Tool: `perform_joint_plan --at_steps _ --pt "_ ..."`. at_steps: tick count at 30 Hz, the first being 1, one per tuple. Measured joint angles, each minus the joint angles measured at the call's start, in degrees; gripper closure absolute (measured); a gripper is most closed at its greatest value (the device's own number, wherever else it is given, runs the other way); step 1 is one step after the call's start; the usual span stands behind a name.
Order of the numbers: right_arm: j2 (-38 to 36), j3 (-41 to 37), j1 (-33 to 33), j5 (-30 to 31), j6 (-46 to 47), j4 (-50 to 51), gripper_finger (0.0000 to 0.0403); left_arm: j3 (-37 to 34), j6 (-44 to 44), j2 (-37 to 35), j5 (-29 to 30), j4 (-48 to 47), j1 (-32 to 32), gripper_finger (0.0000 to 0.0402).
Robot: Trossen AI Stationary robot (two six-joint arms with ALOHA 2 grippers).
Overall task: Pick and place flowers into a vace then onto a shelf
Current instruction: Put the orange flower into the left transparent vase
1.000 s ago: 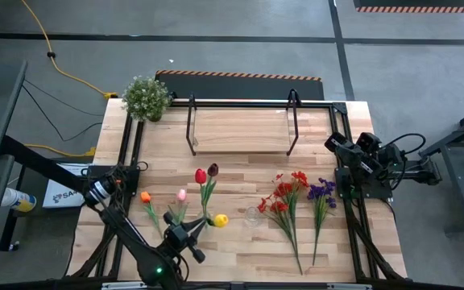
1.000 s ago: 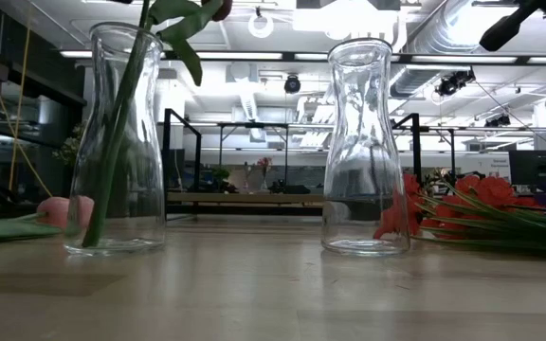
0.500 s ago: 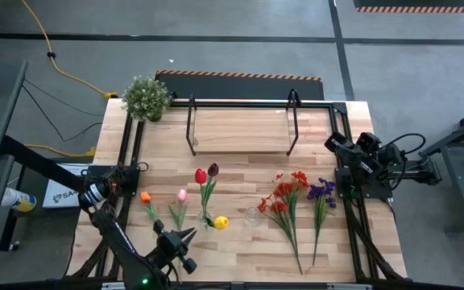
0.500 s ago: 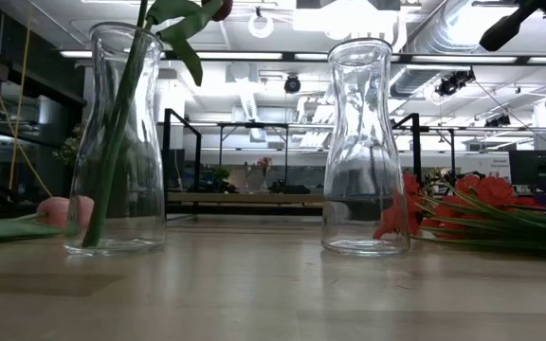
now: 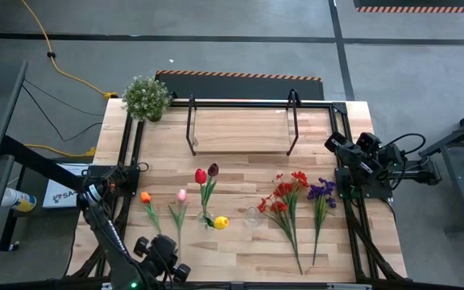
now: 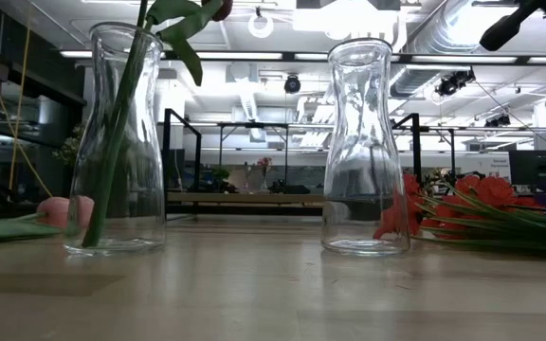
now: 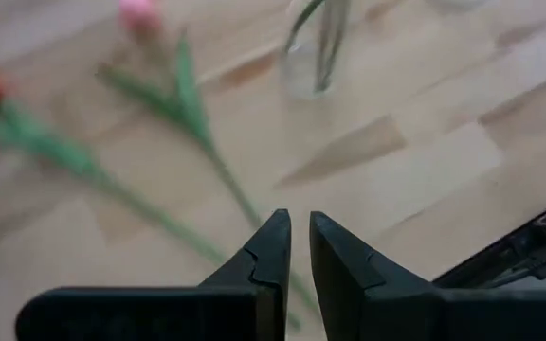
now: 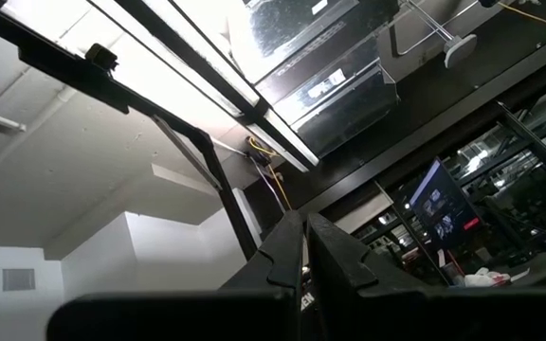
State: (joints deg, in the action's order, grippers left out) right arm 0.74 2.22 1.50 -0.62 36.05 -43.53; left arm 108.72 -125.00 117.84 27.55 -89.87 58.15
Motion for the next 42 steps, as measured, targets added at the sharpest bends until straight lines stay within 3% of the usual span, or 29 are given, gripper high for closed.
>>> perform_joint_plan --at_steps 6,16,28,42 --pt "0.00 0.00 0.00 -0.02 -0.02 0.00 0.0391 0.77 -8.10 -0.04 -5.68 -0.14 -0.06 0.0323" --pt "0.01 0.00 0.02 -0.02 -0.03 -0.02 0.0391 -2.71 -8.37 -0.04 -19.50 -0.12 -2.90 0.0323" --pt "0.01 0.00 0.01 -0.38 2.56 -0.44 0.0391 -12.13 -8.39 -0.04 -23.03 -0.14 -6.59 0.0323" --pt "0.01 0.00 0.02 -1.49 2.69 -0.48 0.0391 -14.11 -8.76 -0.04 -29.32 -0.02 -7.89 0.0322"
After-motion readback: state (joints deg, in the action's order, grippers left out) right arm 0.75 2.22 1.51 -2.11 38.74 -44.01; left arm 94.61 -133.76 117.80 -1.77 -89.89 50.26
